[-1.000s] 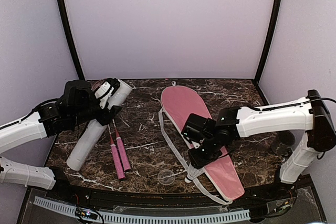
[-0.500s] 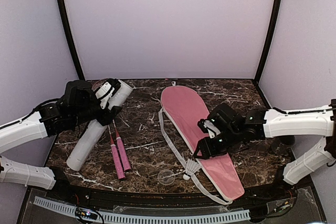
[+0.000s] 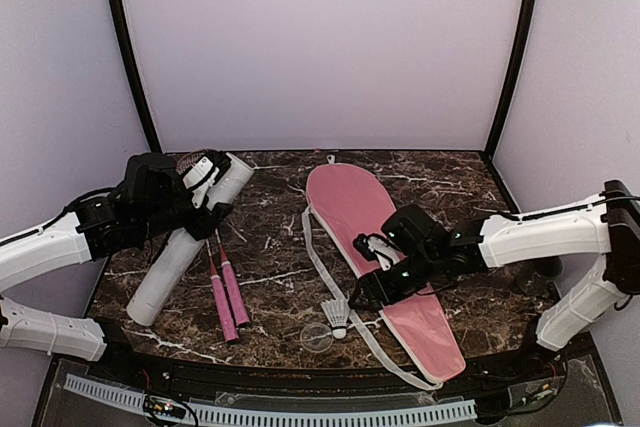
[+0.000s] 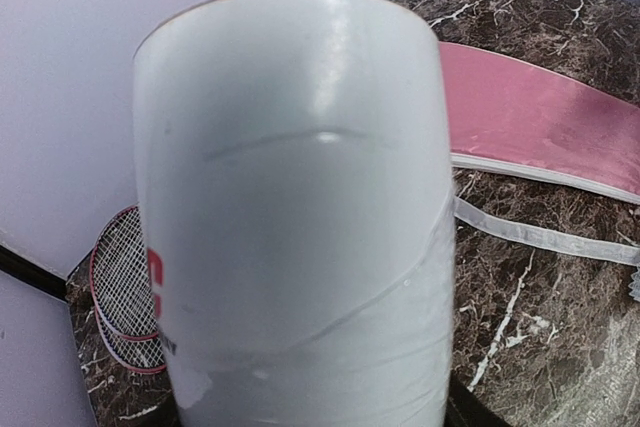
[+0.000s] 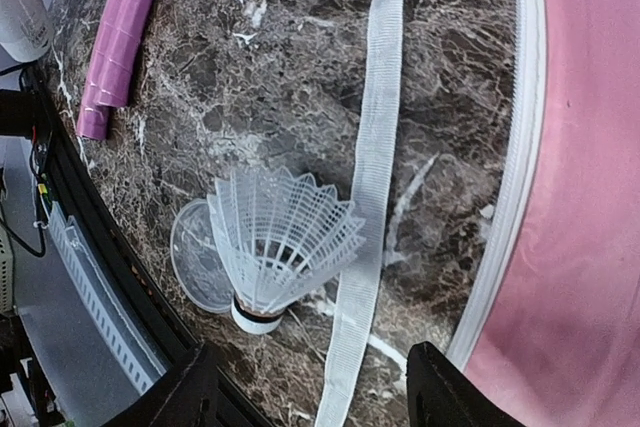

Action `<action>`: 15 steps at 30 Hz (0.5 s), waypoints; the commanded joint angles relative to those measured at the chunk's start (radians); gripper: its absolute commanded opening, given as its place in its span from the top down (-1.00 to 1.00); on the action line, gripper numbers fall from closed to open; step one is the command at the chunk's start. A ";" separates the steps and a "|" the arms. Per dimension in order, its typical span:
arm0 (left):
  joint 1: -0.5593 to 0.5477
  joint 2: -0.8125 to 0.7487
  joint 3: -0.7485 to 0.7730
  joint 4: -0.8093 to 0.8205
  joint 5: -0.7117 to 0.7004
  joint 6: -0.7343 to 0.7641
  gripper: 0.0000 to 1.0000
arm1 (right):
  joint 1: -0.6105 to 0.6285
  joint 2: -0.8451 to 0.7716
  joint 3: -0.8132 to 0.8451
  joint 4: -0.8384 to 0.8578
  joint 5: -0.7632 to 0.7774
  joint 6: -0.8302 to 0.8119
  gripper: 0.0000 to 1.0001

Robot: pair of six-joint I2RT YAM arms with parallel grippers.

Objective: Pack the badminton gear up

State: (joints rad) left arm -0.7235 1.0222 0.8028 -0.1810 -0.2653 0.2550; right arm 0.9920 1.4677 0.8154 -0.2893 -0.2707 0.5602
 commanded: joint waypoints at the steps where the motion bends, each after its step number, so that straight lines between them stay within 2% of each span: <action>1: 0.003 -0.007 0.016 0.008 0.011 0.009 -0.19 | -0.004 0.044 0.071 0.091 -0.055 -0.094 -0.32; 15: 0.003 -0.012 0.015 0.007 0.014 0.010 -0.19 | -0.004 0.236 0.191 0.117 -0.152 -0.225 -0.41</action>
State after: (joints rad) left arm -0.7235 1.0222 0.8028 -0.1810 -0.2584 0.2554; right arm 0.9920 1.6596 0.9779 -0.1894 -0.3717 0.3874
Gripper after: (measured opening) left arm 0.597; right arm 0.708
